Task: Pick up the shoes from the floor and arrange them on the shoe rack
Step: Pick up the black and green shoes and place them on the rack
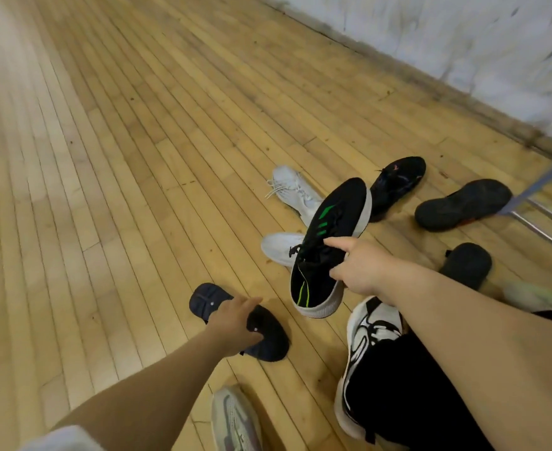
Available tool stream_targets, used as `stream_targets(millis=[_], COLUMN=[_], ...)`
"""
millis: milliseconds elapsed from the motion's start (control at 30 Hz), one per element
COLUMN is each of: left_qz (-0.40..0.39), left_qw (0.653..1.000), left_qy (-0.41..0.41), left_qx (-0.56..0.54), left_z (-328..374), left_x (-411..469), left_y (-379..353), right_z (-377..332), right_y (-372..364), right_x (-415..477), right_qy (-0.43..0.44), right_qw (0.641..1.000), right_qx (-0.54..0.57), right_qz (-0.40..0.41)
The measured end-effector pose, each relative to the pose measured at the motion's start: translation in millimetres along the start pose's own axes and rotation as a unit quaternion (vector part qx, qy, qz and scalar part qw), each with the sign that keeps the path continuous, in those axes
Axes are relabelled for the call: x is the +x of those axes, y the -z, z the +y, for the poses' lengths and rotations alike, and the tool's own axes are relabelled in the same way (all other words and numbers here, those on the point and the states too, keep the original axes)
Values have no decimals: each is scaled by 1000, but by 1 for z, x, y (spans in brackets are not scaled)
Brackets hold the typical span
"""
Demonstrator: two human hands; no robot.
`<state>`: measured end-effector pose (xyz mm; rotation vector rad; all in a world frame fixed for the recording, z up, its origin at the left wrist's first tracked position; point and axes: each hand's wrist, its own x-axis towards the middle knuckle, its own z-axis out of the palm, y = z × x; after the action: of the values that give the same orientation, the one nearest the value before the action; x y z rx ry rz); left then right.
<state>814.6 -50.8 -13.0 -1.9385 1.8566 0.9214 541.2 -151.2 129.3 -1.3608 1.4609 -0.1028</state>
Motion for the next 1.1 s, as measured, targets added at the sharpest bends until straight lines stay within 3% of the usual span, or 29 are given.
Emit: stream_targets(millis=[100,233,400,533,700,767,833,900,1100], left_qz=[-69,-88,-35,7,108,129,157,176,210], left_qw=[979,956,968,975,991,964,912,873,832], left_qy=[-69,-94,-100,-130,3,31,44,33,-92], left_qx=[180,263,226,179,-84,-230,-376,-453,-505], left_z=[-13,-32,-32,-15,14,23,36,55,121], left_x=[11,14,18,20,24,23,19,13,-22], left_y=[-15,-31,-29,-13,22,27,31,46,139], right_z=[-2,2,7,7,4,-1,-4,-8,-32], right_y=[-3,0,7,16,28,35,42,53,94], right_x=[0,4,11,15,9,5,-2,-15,-66], right_qy=[19,-7,-43,-67,-110,-117,-111,-99,-20], right_qw=[996,988,985,992,989,985,983,981,979], right_qx=[-89,-142,-159,-102,59,73,71,76,33], right_qz=[-24,-53,-49,-19,78,104,126,145,201])
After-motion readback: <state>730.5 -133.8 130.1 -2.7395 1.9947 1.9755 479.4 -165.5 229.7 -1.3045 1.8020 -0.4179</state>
